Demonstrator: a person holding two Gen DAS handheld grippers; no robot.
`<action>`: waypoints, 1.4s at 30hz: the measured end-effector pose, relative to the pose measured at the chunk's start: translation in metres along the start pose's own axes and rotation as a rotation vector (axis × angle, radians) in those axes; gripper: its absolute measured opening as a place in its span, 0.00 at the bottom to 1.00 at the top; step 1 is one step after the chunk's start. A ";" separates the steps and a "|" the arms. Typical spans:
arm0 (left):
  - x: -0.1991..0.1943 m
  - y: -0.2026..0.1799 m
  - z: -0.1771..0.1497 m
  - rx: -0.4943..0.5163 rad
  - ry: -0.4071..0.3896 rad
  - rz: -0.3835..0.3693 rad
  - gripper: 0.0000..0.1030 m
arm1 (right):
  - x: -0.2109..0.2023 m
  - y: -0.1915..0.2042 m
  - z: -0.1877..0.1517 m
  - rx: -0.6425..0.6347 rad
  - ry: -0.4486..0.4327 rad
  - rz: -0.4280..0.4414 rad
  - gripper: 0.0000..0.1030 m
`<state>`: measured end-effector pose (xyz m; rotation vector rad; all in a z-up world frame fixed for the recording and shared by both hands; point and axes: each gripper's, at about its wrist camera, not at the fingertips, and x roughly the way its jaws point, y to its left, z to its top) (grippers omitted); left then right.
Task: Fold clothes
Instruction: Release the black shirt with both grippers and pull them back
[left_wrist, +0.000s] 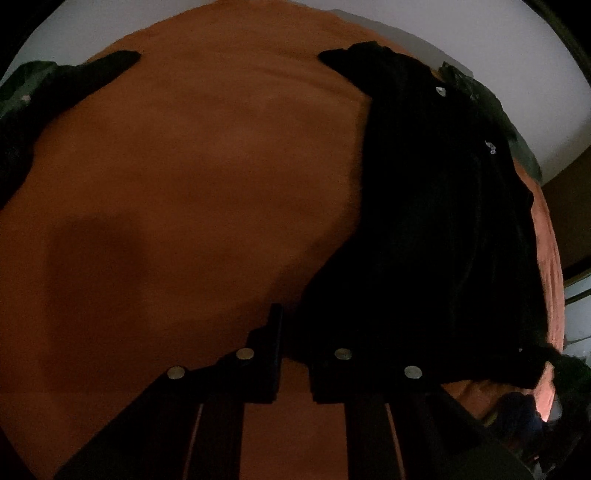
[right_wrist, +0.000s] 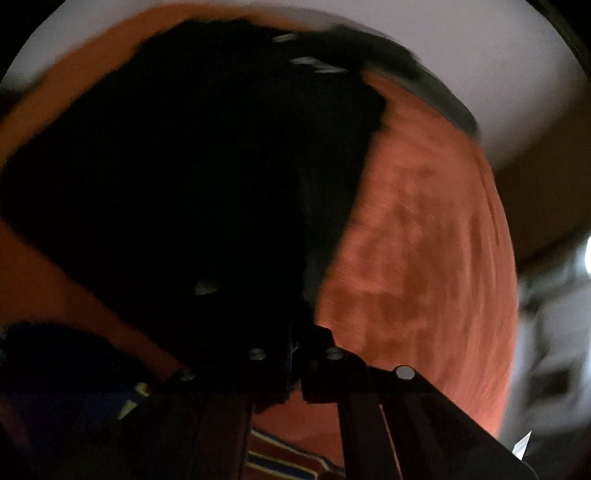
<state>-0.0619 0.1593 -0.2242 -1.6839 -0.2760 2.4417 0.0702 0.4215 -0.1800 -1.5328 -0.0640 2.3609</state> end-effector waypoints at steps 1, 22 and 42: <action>0.000 0.004 0.000 -0.005 0.001 -0.003 0.12 | -0.006 -0.018 -0.003 0.094 -0.002 0.039 0.02; -0.027 0.014 -0.005 -0.061 -0.025 0.082 0.12 | -0.014 -0.125 -0.068 0.688 0.124 0.263 0.02; 0.007 0.005 0.024 0.134 0.081 0.124 0.79 | -0.021 -0.080 -0.029 0.246 0.144 0.008 0.66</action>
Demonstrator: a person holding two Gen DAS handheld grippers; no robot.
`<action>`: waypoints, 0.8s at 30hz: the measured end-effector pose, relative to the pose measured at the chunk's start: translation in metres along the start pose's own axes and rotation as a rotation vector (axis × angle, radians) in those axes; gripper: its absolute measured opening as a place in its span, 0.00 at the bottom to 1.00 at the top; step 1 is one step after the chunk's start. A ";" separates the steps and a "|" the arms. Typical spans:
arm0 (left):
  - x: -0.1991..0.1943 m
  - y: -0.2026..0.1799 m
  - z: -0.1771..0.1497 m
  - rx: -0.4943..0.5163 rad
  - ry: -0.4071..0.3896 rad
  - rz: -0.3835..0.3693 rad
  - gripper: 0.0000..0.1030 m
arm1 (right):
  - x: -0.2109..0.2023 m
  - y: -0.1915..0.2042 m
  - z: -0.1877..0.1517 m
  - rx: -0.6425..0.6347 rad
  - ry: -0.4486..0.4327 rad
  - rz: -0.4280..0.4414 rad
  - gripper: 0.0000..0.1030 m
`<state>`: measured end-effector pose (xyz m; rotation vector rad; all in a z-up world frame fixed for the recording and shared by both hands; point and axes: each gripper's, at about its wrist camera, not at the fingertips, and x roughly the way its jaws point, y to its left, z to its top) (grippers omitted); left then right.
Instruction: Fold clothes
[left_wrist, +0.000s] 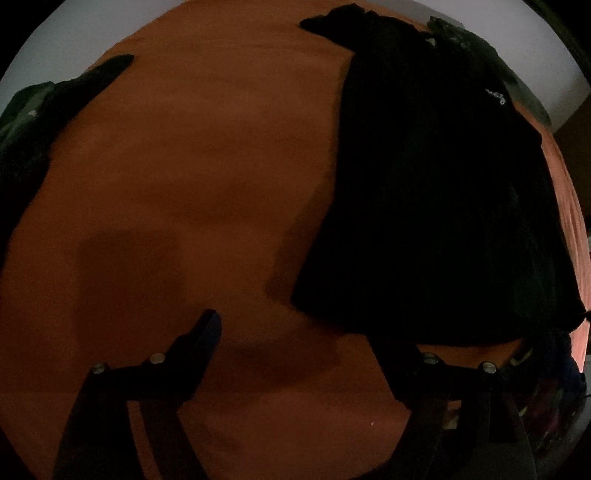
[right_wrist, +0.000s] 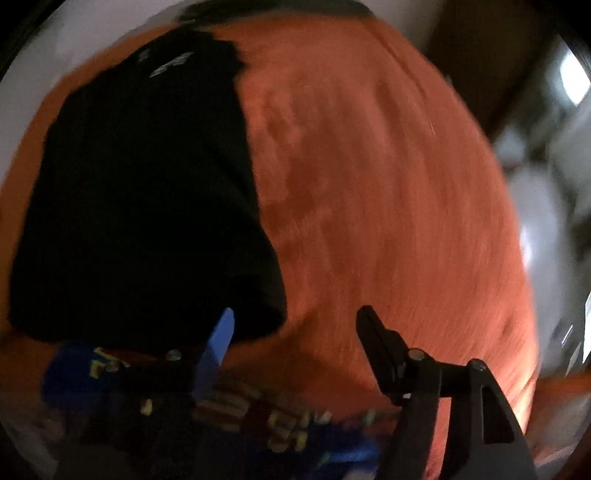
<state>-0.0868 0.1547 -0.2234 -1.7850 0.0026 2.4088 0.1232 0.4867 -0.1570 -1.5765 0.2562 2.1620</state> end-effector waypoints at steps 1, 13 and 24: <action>0.001 0.000 0.002 0.007 -0.006 -0.004 0.79 | 0.002 0.008 0.003 -0.050 -0.008 -0.028 0.66; -0.007 0.019 0.025 0.002 -0.133 0.017 0.08 | 0.019 0.030 0.014 -0.229 -0.031 -0.110 0.02; -0.044 0.010 0.050 -0.137 -0.203 -0.077 0.06 | -0.080 -0.056 -0.005 0.214 -0.231 0.239 0.00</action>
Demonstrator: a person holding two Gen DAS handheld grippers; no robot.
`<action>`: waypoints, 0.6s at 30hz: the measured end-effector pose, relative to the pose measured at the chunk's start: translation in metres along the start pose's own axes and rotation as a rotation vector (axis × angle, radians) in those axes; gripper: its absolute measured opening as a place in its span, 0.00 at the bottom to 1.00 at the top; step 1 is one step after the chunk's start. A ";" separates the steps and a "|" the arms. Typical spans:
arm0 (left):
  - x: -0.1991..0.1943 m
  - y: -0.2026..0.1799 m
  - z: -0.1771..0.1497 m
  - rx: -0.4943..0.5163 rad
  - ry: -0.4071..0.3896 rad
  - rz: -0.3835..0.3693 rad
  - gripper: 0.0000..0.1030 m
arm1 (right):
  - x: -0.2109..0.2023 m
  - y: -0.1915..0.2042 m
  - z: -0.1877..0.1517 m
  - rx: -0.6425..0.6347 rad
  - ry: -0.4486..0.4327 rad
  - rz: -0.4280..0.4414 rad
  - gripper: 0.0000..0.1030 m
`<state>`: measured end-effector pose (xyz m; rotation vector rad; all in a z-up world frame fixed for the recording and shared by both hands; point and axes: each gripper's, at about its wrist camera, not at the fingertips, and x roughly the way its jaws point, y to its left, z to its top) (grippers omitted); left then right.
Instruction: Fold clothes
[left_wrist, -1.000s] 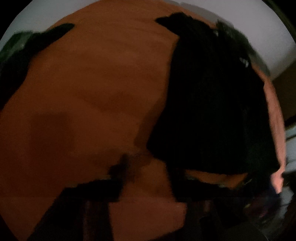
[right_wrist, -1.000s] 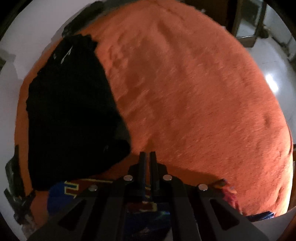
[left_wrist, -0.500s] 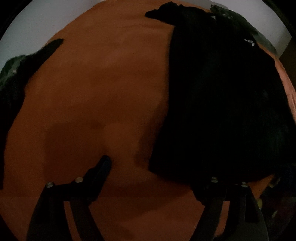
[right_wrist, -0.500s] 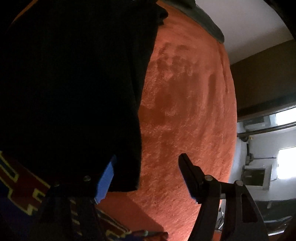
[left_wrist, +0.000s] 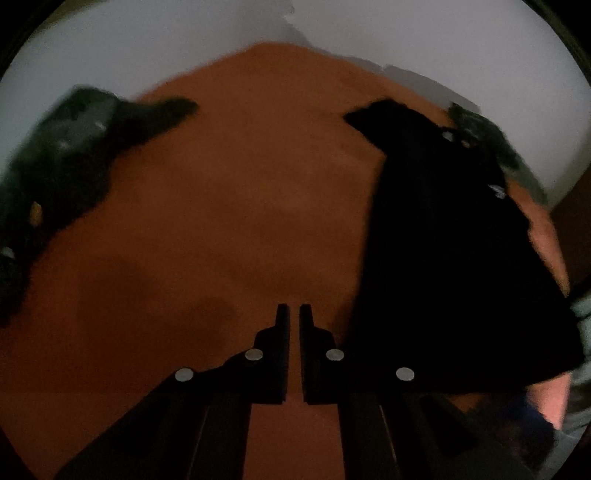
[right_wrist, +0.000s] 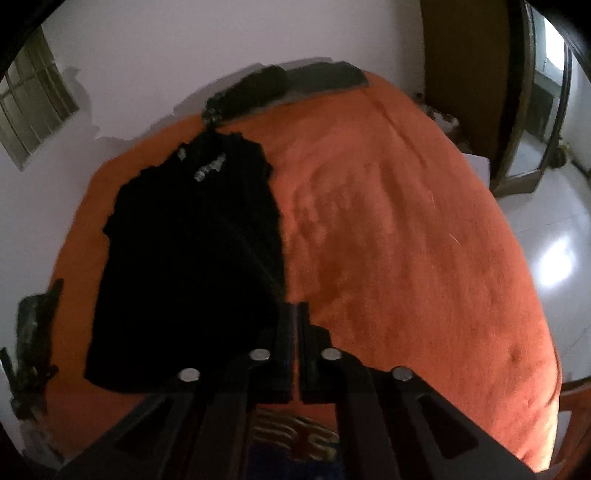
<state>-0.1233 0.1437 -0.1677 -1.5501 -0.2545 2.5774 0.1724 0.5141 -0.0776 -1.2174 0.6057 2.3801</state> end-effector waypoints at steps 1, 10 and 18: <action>0.009 -0.017 -0.005 0.051 0.018 0.000 0.11 | 0.000 -0.002 -0.004 -0.005 0.002 -0.025 0.00; 0.040 -0.070 -0.042 0.470 0.062 0.187 0.62 | 0.015 -0.003 -0.005 -0.026 0.077 0.009 0.00; 0.064 -0.088 -0.045 0.661 0.082 0.211 0.62 | 0.028 -0.005 -0.009 -0.020 0.138 0.022 0.00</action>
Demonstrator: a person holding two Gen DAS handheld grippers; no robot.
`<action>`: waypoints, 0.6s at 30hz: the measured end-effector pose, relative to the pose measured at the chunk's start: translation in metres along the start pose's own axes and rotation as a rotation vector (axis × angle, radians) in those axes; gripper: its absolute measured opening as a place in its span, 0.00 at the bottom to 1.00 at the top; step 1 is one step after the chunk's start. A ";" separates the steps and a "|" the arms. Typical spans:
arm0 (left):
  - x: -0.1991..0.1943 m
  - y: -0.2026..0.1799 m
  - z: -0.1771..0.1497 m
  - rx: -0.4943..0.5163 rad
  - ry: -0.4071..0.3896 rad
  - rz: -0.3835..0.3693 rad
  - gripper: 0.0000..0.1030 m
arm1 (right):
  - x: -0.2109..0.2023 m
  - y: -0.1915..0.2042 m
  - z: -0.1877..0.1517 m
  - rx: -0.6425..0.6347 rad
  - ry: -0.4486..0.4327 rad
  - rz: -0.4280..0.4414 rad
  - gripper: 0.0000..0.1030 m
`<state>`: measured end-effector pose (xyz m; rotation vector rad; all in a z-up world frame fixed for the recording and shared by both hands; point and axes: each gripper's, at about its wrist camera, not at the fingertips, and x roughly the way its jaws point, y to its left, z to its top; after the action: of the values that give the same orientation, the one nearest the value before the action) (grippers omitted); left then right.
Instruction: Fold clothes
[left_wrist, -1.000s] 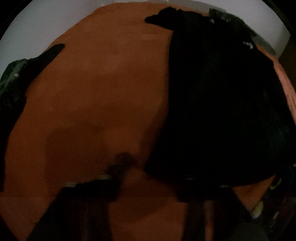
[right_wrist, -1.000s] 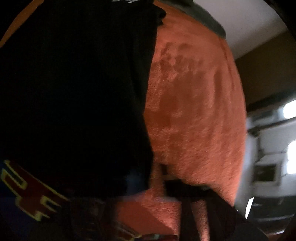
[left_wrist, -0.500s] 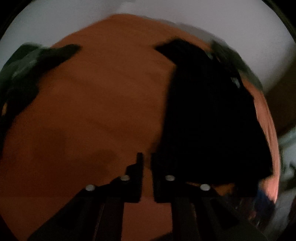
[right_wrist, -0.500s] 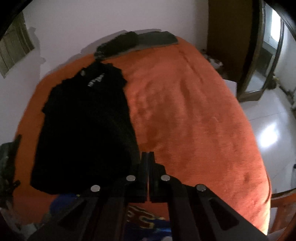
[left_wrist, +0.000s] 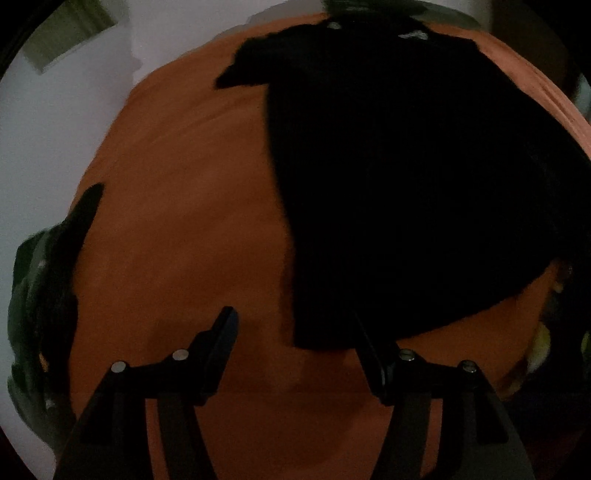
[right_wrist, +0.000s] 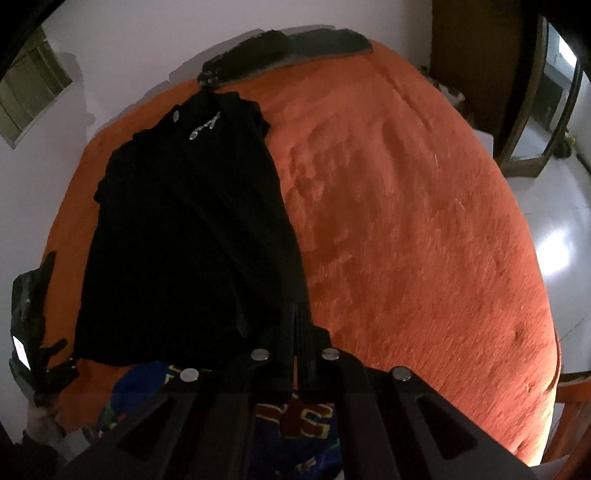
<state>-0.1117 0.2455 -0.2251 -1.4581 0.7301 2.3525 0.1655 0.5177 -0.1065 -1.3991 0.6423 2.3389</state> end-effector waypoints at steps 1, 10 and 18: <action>0.001 -0.002 0.001 0.028 0.013 0.000 0.62 | 0.001 0.000 0.000 0.002 0.002 0.000 0.00; 0.019 0.001 0.007 0.287 0.047 0.114 0.62 | 0.013 0.001 0.000 0.000 0.034 0.022 0.00; 0.034 -0.006 0.011 0.271 0.043 0.150 0.62 | 0.018 -0.001 -0.002 0.017 0.055 0.016 0.00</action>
<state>-0.1321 0.2557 -0.2531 -1.3821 1.1566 2.2240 0.1590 0.5191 -0.1240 -1.4601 0.6895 2.3089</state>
